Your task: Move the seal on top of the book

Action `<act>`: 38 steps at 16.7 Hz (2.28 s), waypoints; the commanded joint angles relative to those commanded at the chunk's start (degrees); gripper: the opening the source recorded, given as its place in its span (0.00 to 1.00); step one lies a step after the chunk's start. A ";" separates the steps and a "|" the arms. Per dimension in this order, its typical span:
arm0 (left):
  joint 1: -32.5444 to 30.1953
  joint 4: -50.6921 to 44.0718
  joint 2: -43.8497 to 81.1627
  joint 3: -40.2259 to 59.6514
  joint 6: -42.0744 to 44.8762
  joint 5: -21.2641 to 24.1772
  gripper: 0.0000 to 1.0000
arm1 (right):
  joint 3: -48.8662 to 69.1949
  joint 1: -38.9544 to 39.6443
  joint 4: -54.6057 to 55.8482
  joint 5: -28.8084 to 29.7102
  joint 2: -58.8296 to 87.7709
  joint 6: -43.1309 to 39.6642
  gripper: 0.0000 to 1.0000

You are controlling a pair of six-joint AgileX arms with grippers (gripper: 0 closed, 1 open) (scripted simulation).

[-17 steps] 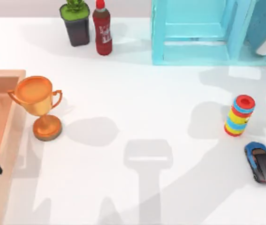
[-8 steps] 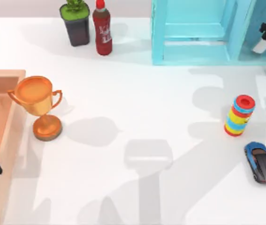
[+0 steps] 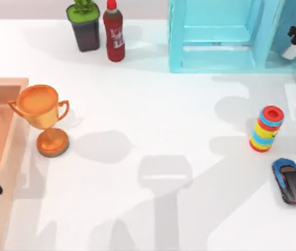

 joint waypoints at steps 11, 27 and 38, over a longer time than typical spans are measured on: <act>0.00 0.00 0.00 0.00 0.00 0.00 1.00 | -10.04 -0.06 -11.06 0.87 -17.71 -1.09 0.00; 0.00 0.00 0.00 0.00 0.00 0.00 1.00 | -26.37 -1.46 -38.47 -1.10 -65.28 -1.39 0.00; 0.00 0.00 0.00 0.00 0.00 0.00 1.00 | -23.42 22.87 -27.43 18.46 -54.98 -25.63 0.00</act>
